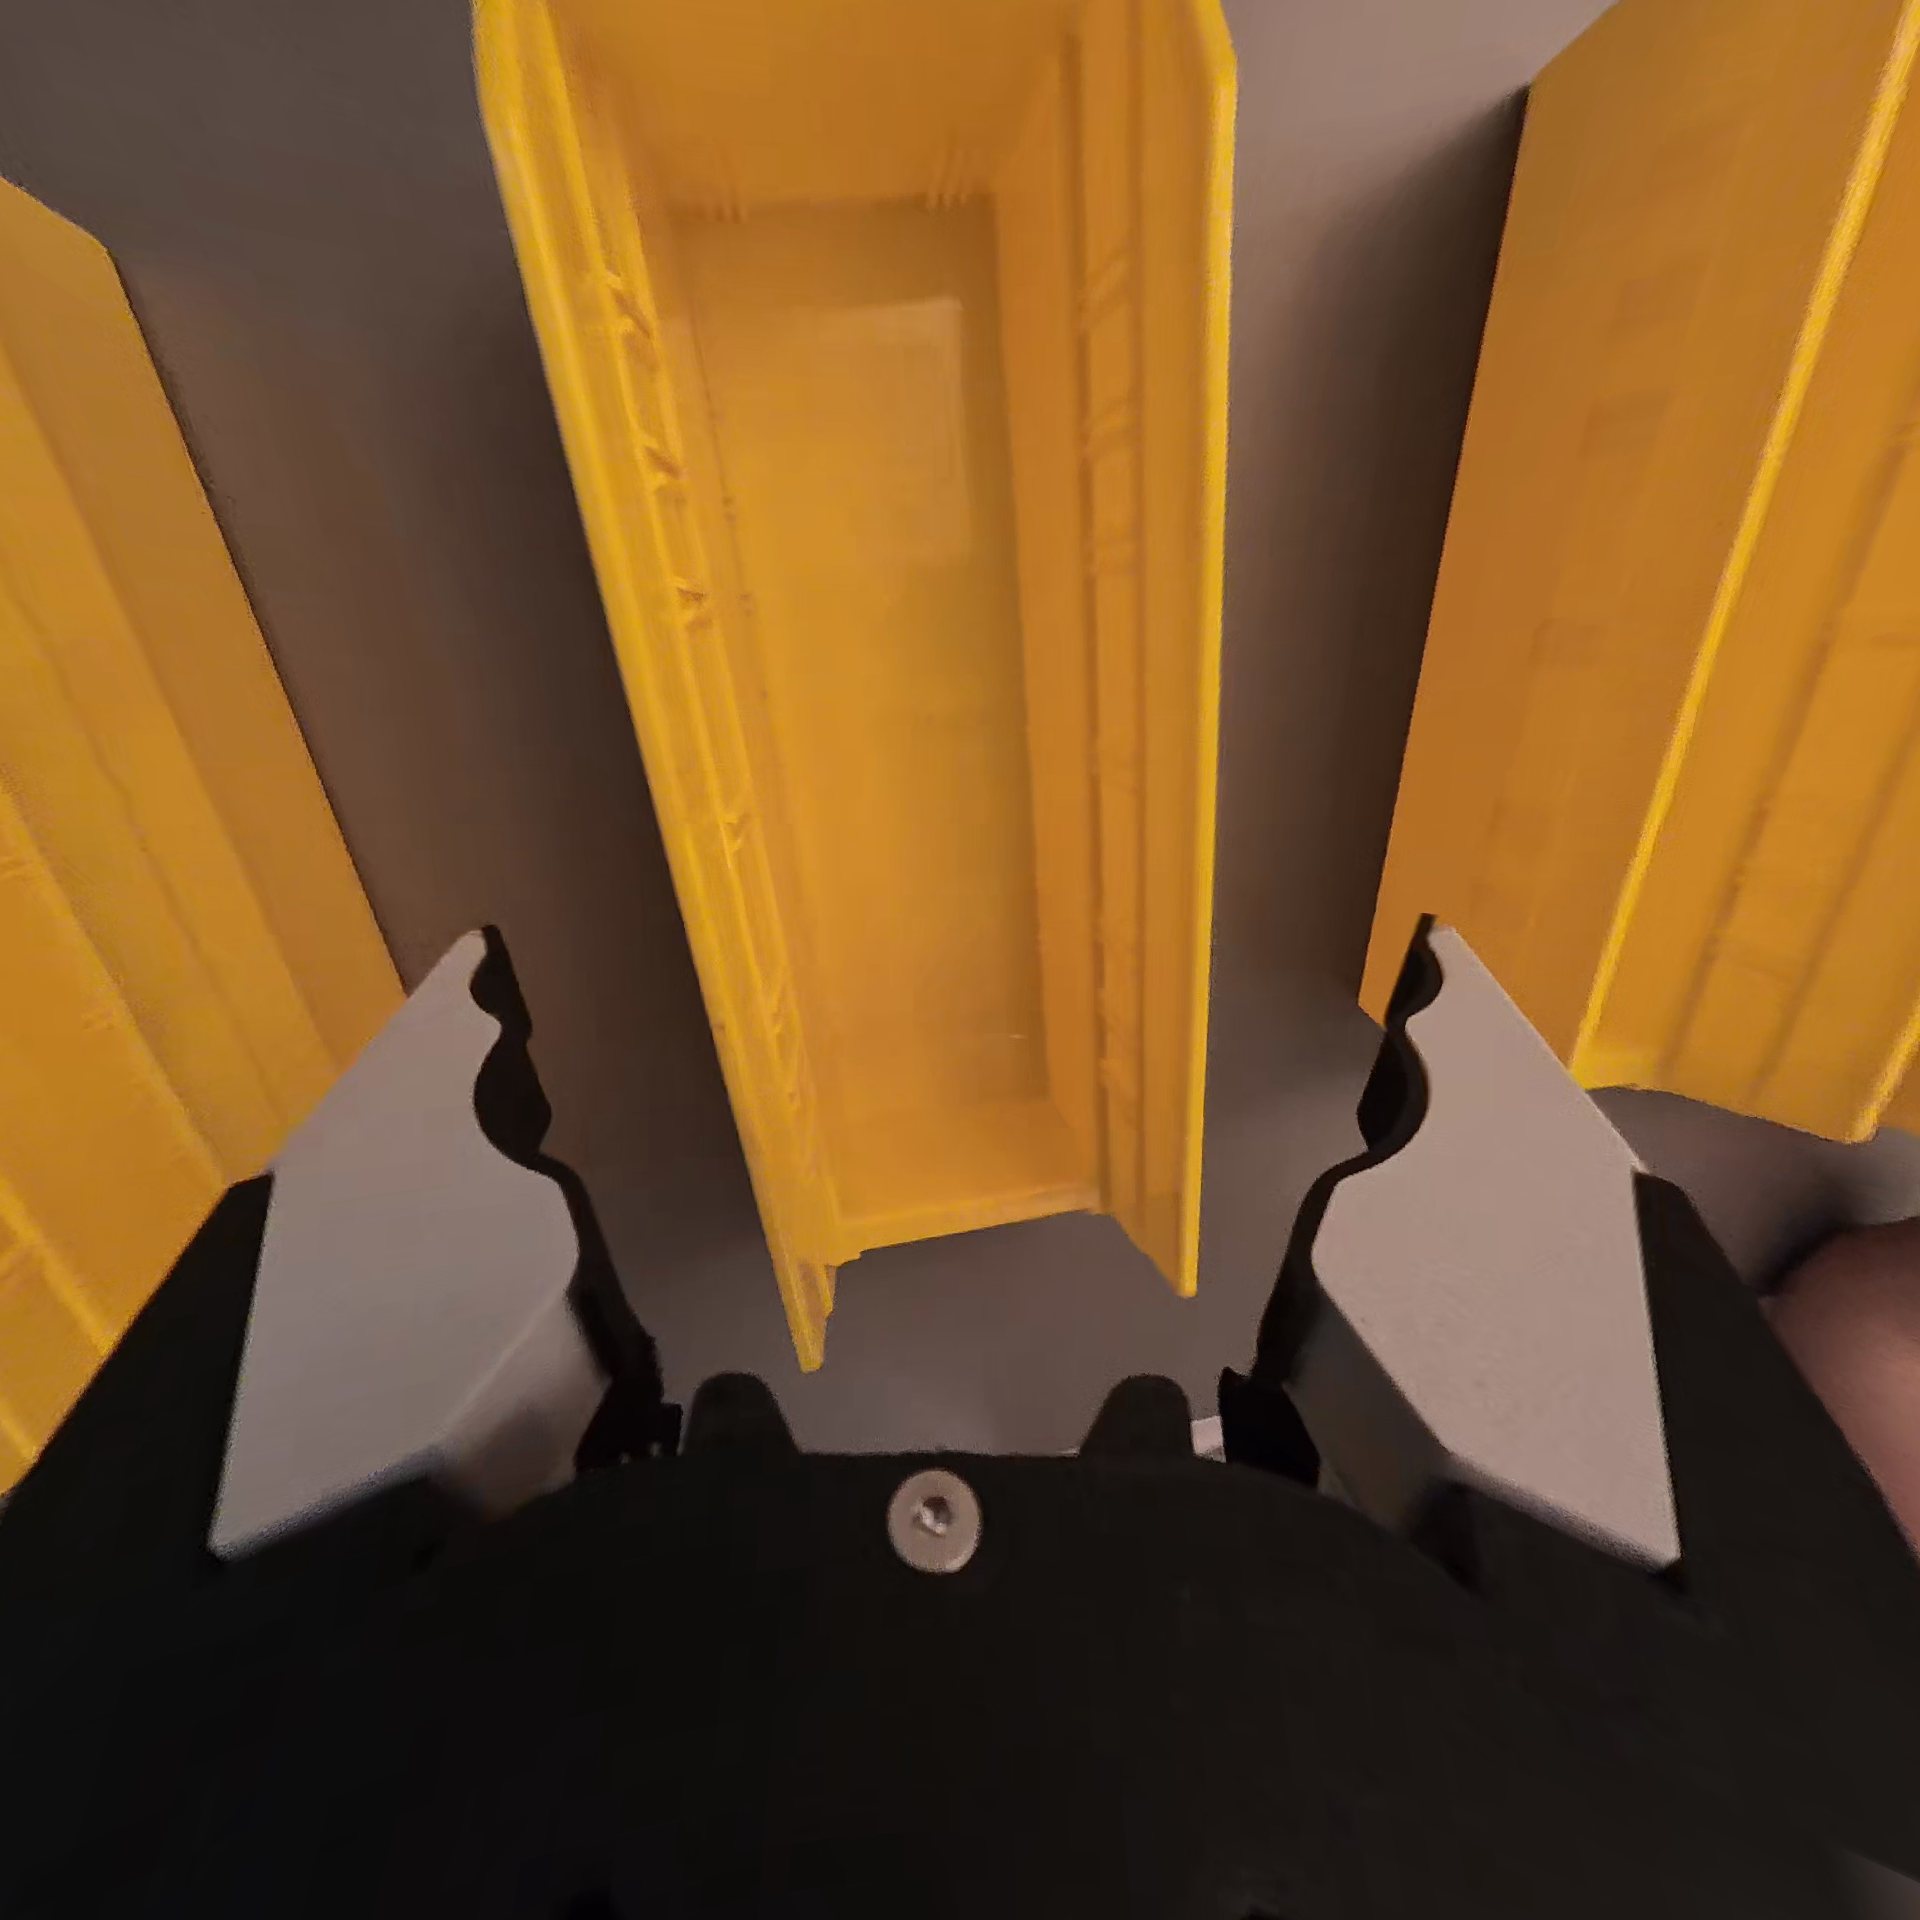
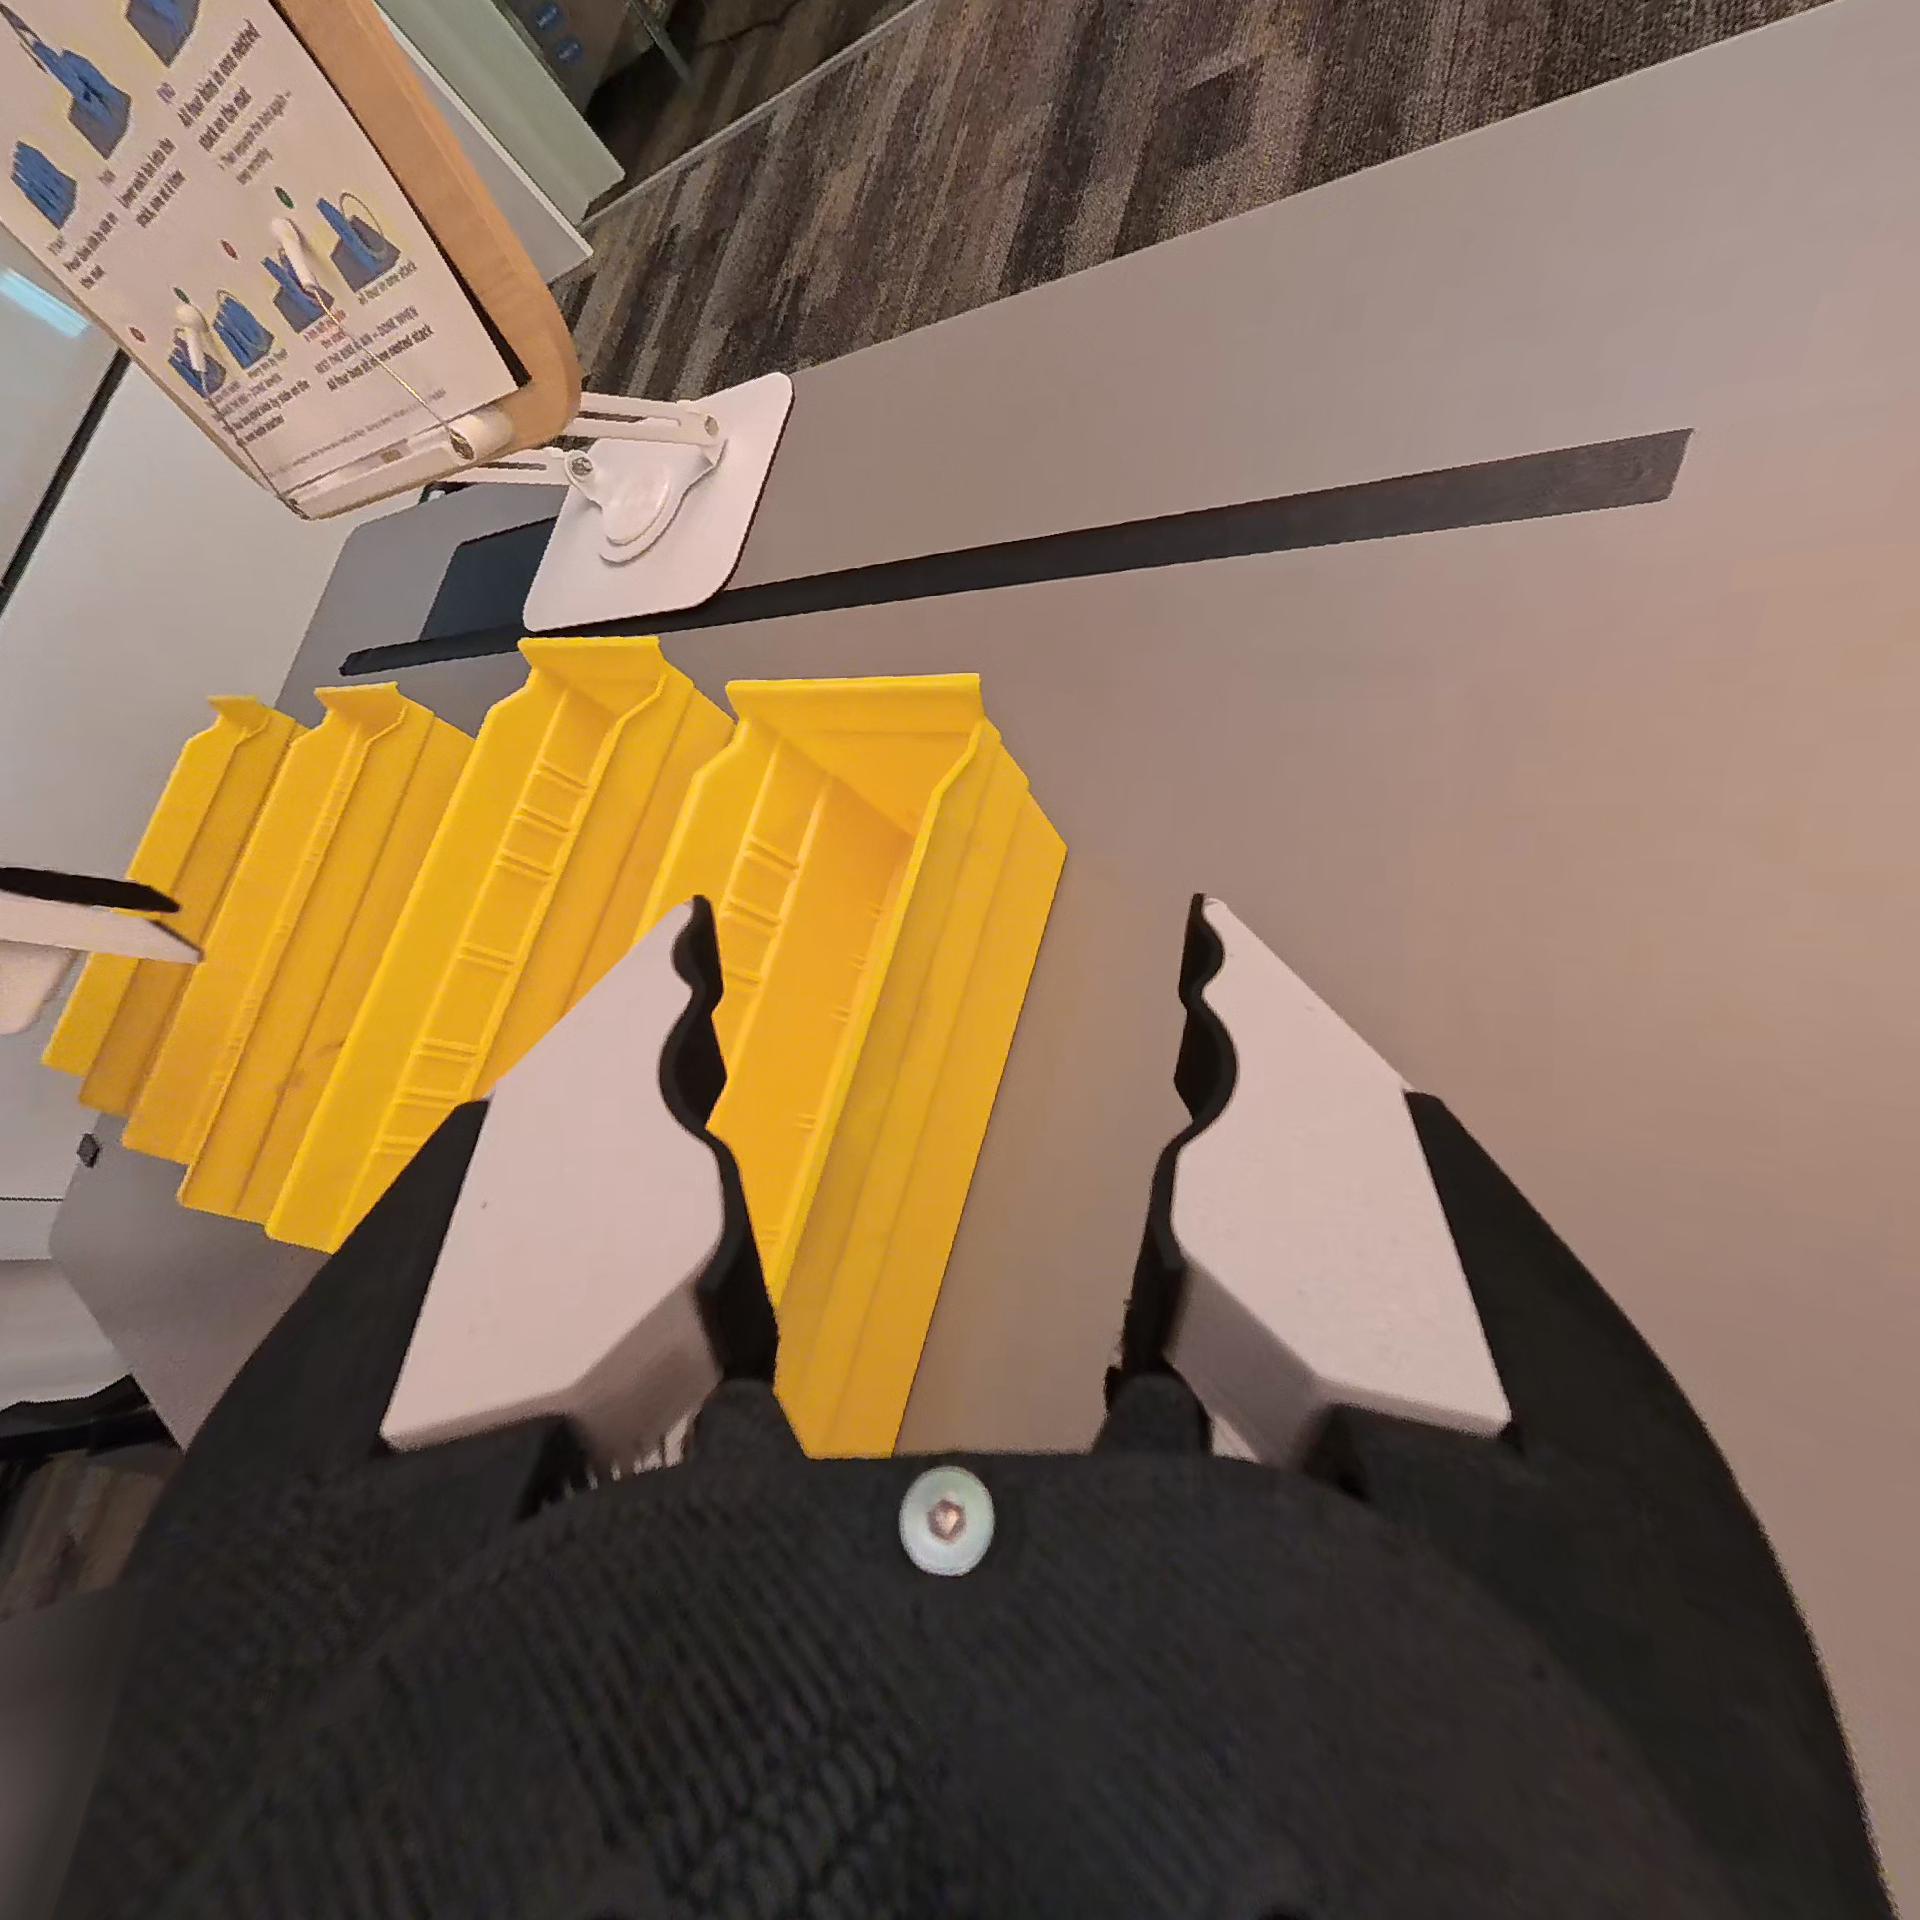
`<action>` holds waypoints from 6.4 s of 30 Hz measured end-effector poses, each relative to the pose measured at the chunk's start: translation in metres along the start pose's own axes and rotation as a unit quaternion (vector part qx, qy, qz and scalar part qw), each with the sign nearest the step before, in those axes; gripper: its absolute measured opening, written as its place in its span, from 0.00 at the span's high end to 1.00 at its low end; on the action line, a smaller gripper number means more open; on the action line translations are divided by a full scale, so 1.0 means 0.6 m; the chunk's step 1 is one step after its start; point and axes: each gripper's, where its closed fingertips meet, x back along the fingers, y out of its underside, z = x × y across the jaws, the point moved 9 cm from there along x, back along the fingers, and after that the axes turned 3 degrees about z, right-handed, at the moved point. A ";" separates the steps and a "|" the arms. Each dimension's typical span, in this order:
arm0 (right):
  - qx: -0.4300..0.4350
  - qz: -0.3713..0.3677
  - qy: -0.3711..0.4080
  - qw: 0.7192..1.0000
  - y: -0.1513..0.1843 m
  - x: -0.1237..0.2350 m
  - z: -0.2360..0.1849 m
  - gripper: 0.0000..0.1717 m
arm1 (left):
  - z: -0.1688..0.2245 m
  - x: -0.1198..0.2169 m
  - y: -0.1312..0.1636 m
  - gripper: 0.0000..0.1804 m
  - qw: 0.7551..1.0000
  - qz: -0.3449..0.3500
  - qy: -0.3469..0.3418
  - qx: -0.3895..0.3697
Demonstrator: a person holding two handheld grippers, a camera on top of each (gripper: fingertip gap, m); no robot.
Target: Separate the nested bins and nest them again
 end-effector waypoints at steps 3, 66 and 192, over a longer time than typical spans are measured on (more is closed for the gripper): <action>0.001 -0.002 -0.003 1.000 0.000 -0.001 -0.001 0.48 | 0.010 -0.023 -0.008 0.12 0.999 -0.012 -0.035 -0.014; -0.018 0.007 -0.068 0.998 0.000 0.016 -0.009 0.48 | 0.345 0.067 -0.078 0.36 0.985 -0.087 -0.101 -0.109; -0.078 -0.020 -0.115 0.990 0.013 0.014 0.024 0.54 | 0.246 0.192 -0.064 0.37 0.985 -0.061 -0.108 -0.124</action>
